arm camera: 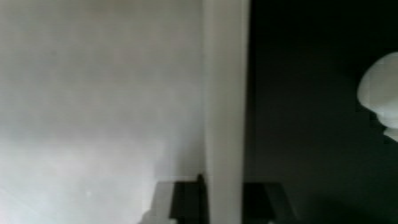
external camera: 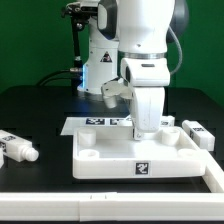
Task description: Assemble desk
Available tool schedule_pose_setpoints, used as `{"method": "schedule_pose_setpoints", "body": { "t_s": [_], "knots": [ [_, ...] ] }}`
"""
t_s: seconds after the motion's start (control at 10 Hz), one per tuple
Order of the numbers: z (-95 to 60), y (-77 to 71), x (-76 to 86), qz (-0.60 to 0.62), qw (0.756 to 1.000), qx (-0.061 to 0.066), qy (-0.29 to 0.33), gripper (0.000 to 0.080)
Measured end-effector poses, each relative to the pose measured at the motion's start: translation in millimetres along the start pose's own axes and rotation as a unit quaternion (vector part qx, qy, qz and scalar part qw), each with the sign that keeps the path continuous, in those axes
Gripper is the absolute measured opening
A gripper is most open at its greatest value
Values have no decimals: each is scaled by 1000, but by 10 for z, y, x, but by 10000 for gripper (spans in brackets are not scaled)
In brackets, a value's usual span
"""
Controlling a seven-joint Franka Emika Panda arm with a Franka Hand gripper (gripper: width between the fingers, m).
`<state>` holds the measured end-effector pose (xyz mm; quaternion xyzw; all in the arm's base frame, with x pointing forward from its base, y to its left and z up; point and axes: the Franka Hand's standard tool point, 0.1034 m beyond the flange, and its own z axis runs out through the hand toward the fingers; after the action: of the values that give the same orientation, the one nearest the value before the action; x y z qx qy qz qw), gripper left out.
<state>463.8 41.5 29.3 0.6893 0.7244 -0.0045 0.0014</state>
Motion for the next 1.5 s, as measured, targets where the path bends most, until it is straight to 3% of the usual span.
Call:
{"method": "schedule_pose_setpoints", "body": {
  "t_s": [0.1,0.3,0.5,0.6,1.1,1.5],
  "knots": [
    [4,7,-5,0,1000,1,0,54],
    [73,271,26,-1,1000,-2,2,54],
    [180,435,30,0,1000,6,3,54],
    [210,450,10,-7,1000,1,6,54],
    [216,479,32,1,1000,0,7,54],
    [214,551,97,12,1000,23,3,54]
  ]
}}
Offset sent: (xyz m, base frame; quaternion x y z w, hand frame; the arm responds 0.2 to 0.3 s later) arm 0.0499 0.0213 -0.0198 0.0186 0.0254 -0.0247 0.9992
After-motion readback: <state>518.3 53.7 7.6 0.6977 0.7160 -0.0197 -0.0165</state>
